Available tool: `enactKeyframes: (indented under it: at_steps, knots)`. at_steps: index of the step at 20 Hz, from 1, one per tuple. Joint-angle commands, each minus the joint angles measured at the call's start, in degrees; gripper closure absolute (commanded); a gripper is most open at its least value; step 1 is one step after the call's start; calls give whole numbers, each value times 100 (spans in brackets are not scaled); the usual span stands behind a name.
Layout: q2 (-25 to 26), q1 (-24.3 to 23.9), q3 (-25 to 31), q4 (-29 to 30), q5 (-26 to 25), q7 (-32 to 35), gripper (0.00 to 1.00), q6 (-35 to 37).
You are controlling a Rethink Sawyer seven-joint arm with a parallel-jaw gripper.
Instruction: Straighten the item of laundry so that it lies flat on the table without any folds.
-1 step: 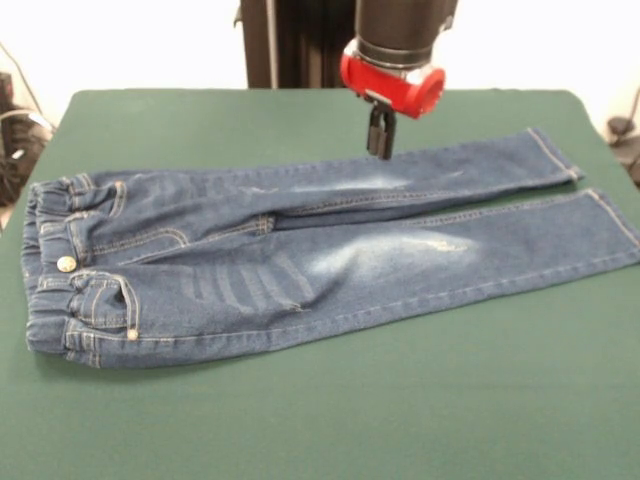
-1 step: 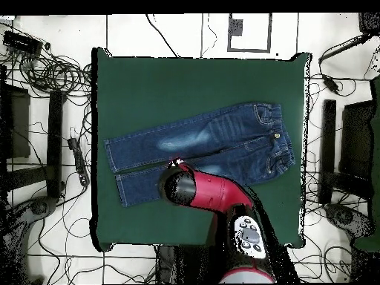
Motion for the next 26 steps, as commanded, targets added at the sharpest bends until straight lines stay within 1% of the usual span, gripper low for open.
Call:
enactKeyframes:
  at_steps: [1,3,6,10,15,26]
  knots:
    - [804,246,291,513,438,1385,100,-761]
    - [850,262,310,512,491,1352,100,-778]
    - [979,269,339,519,546,1358,100,-997]
    - [1019,107,439,598,489,1244,100,-1155]
    - [1066,21,572,749,486,1288,100,-1389]
    - [1096,385,613,992,856,1554,100,-1675]
